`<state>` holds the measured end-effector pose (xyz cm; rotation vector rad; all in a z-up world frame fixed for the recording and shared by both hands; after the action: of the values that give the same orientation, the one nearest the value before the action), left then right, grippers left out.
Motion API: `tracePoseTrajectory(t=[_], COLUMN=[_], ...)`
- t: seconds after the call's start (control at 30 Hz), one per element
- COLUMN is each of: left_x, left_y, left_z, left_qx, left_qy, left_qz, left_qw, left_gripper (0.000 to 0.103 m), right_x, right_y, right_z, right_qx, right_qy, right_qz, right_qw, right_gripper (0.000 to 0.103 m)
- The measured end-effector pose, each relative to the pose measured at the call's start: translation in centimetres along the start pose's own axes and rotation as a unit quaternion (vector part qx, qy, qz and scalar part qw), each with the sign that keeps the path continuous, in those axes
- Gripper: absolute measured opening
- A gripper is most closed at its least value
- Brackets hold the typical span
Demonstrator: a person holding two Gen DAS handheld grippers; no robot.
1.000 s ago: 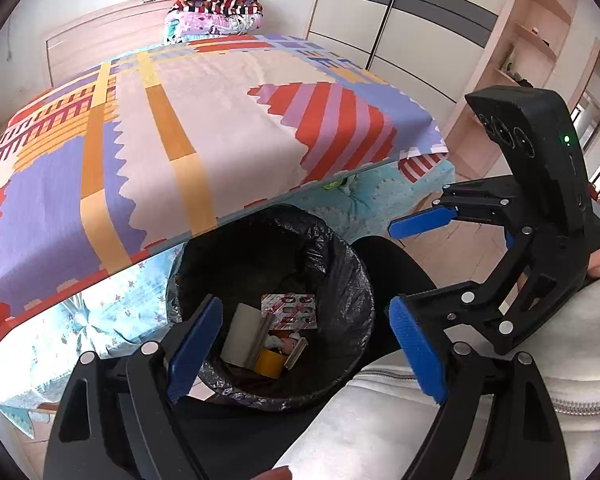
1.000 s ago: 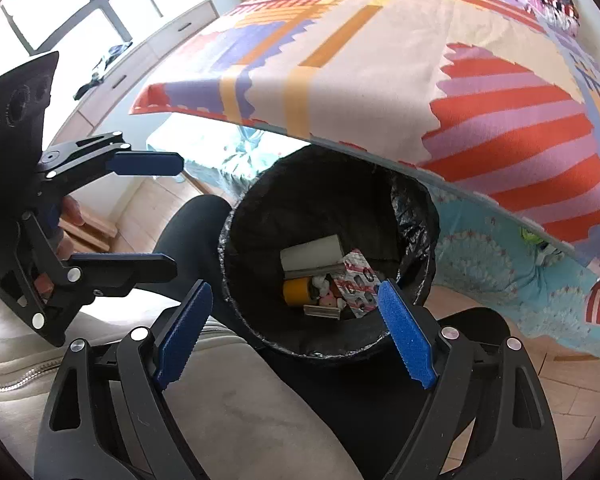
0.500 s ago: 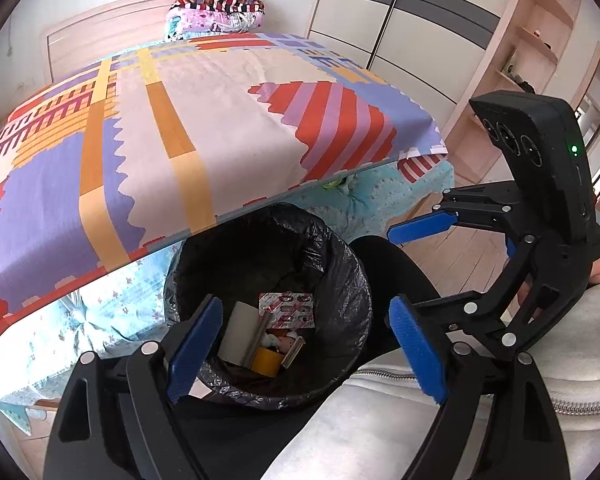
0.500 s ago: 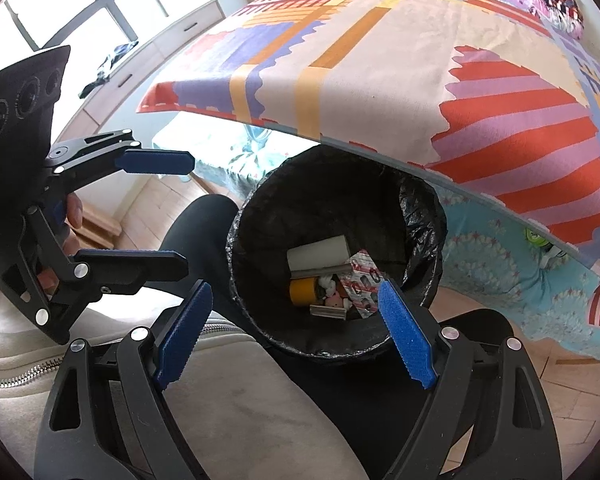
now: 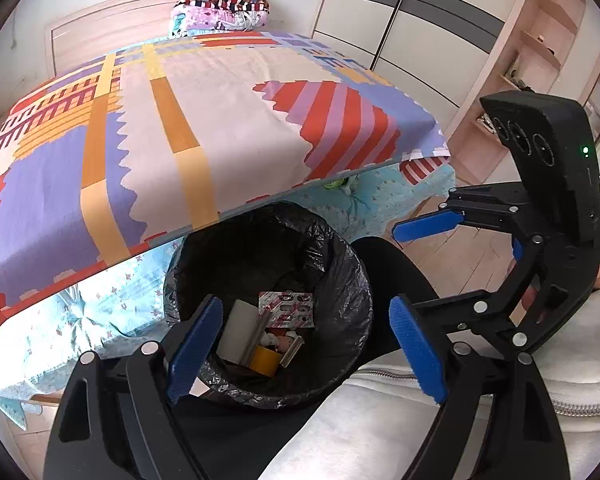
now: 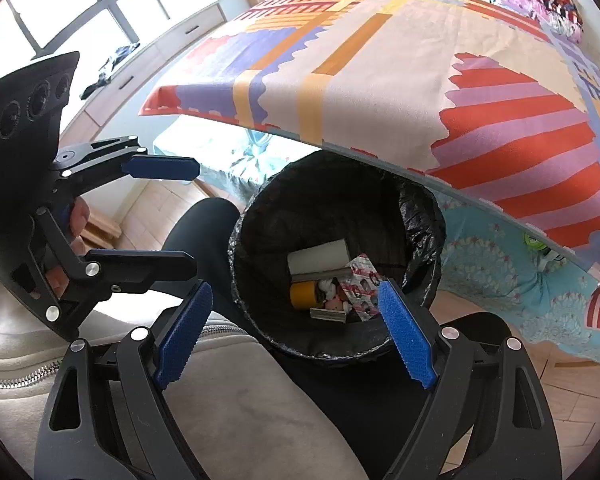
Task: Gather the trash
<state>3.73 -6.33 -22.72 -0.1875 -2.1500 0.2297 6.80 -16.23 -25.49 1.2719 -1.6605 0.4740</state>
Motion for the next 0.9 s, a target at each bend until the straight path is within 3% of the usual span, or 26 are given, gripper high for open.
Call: tracePoseTrajectory(t=[0.9], left_x=[0.00], left_y=[-0.40], left_z=[-0.07], left_qx=[0.003], left_qy=[-0.004], left_qz=[0.009], left_qw=[0.9999], left_gripper=[0.082], right_x=[0.05], right_y=[-0.02], right_z=[-0.16], right_qx=[0.003], right_qy=[0.001], right_qz=[0.003], right_qw=[1.000], right_gripper=[0.085])
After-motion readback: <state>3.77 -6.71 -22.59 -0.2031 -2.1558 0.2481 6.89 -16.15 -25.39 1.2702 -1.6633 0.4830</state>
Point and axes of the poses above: each gripper's, at about its wrist camera, not at the fingertips, and x roughly against the way its jaws point, y to its left, z to its underside, the point moved 9 cm from there along -x, roughly the way its jaws point, and after that the axes turned 1 degree about z, right-handed, at the moved point
